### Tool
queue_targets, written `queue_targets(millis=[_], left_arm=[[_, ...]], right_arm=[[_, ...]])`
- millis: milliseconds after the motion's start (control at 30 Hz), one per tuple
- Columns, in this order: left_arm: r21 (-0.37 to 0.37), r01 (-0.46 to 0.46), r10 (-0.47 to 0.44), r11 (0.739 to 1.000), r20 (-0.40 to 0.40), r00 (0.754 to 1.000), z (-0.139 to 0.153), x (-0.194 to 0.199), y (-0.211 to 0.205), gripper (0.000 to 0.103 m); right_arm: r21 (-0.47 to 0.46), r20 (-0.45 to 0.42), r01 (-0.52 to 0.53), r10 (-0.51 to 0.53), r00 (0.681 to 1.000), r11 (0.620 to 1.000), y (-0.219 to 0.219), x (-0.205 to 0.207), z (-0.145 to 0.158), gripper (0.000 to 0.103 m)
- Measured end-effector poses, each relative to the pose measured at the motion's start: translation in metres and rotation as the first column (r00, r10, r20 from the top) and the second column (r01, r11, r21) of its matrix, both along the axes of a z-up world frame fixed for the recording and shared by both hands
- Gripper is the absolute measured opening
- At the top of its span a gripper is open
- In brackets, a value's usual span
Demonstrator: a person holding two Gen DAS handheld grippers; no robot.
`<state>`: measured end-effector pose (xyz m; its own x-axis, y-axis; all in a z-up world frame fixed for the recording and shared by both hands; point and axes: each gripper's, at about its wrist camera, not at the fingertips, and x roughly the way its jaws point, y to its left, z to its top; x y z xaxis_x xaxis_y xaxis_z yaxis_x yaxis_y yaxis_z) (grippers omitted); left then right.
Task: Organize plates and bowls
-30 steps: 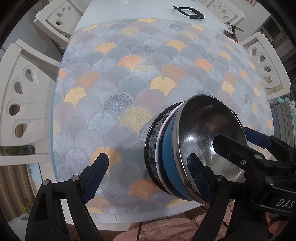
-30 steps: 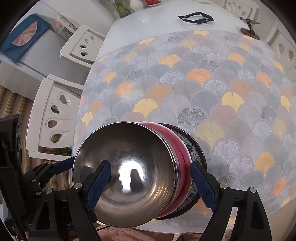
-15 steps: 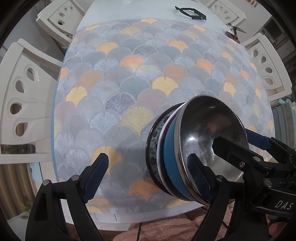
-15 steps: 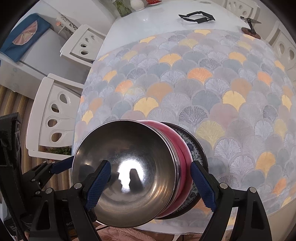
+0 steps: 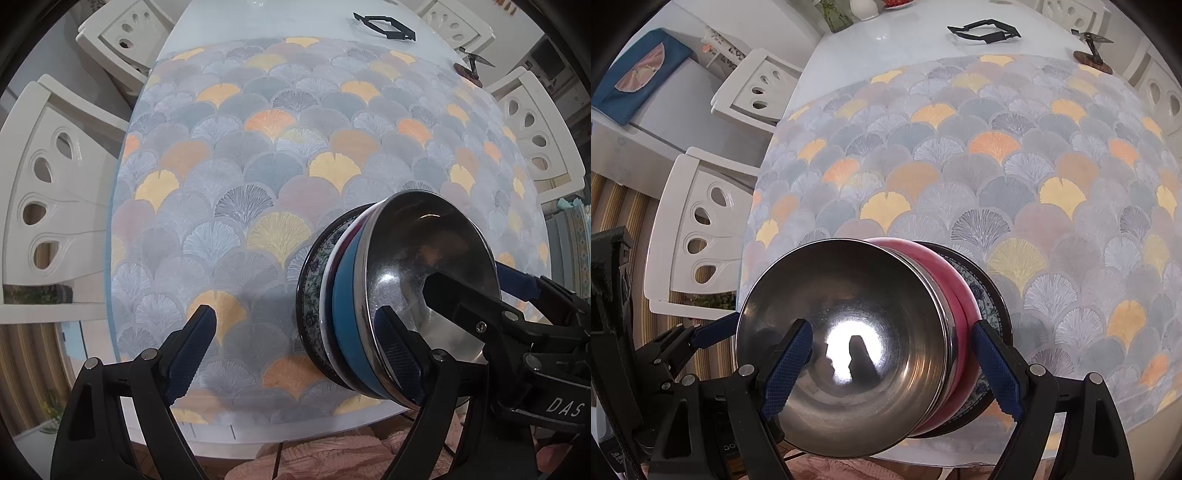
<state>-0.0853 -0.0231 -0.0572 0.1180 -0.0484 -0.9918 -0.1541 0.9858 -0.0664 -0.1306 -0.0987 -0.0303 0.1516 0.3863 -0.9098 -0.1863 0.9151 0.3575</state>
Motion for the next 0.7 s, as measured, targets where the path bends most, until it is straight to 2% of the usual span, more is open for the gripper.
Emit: queue_targets(millis=[200,700], left_arm=[[-0.020,-0.011,0.011,1.000,-0.014,1.000,-0.0029,-0.0029,0.0025,0.087],[-0.001,0.026,-0.026,1.000,-0.041,0.999,-0.0077,-0.0052,0.0049,0.087]], right_arm=[[0.015,-0.003,0.034,-0.034,0.999,0.999,-0.0040,-0.0029,-0.0002,0.086],[0.034,0.003,0.079,-0.079,0.997,0.996,-0.0033,-0.0062,-0.0023,0.086]])
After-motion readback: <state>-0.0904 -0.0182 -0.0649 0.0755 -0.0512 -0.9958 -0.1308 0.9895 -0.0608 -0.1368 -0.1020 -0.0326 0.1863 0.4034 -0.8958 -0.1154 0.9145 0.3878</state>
